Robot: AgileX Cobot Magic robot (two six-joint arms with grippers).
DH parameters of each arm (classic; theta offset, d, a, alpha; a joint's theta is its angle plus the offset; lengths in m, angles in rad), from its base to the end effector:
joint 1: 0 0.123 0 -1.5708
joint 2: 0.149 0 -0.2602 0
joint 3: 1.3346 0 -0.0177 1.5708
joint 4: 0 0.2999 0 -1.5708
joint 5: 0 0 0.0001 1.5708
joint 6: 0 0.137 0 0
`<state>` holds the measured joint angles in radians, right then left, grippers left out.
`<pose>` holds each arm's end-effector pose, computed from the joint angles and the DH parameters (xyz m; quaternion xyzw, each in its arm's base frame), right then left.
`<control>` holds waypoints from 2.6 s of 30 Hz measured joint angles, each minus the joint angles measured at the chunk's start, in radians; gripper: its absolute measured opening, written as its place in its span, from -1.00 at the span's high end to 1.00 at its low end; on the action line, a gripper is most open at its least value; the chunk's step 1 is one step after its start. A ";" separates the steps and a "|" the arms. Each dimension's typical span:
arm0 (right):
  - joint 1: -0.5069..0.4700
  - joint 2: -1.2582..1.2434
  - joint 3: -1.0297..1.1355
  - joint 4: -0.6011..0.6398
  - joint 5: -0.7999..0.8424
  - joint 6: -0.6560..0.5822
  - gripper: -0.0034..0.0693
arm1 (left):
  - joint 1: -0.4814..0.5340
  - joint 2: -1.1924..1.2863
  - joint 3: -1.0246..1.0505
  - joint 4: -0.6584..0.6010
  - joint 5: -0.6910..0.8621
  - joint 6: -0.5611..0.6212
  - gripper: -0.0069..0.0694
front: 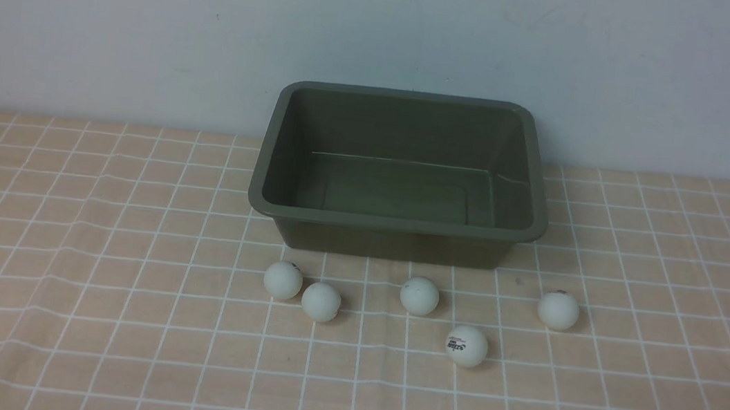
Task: Put the table tennis balls into the box on the light coffee tablecloth.
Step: 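Reach for and grasp a ping pong ball on the table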
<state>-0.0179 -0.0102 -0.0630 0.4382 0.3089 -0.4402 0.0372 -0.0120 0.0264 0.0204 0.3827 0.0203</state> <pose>0.1707 0.0147 0.2079 -0.0438 0.7469 0.0357 0.6625 0.1703 0.0074 0.1561 -0.0014 0.8077 0.0256 0.5890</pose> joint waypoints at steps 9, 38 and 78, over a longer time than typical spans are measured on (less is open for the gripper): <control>0.000 0.043 -0.286 0.017 0.179 0.020 -0.19 | 0.000 0.000 0.000 0.000 0.000 0.000 -0.21; 0.000 0.105 -0.436 0.244 0.470 0.024 -0.19 | 0.000 0.000 0.000 0.000 0.000 0.000 -0.21; 0.000 0.105 -0.436 0.241 0.679 -0.145 -0.19 | -0.024 0.131 -0.364 -0.681 0.345 0.315 -0.21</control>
<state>-0.0179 0.0944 -0.4989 0.6797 0.9878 -0.5855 0.0135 0.1187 -0.3379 -0.6605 0.7276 0.3356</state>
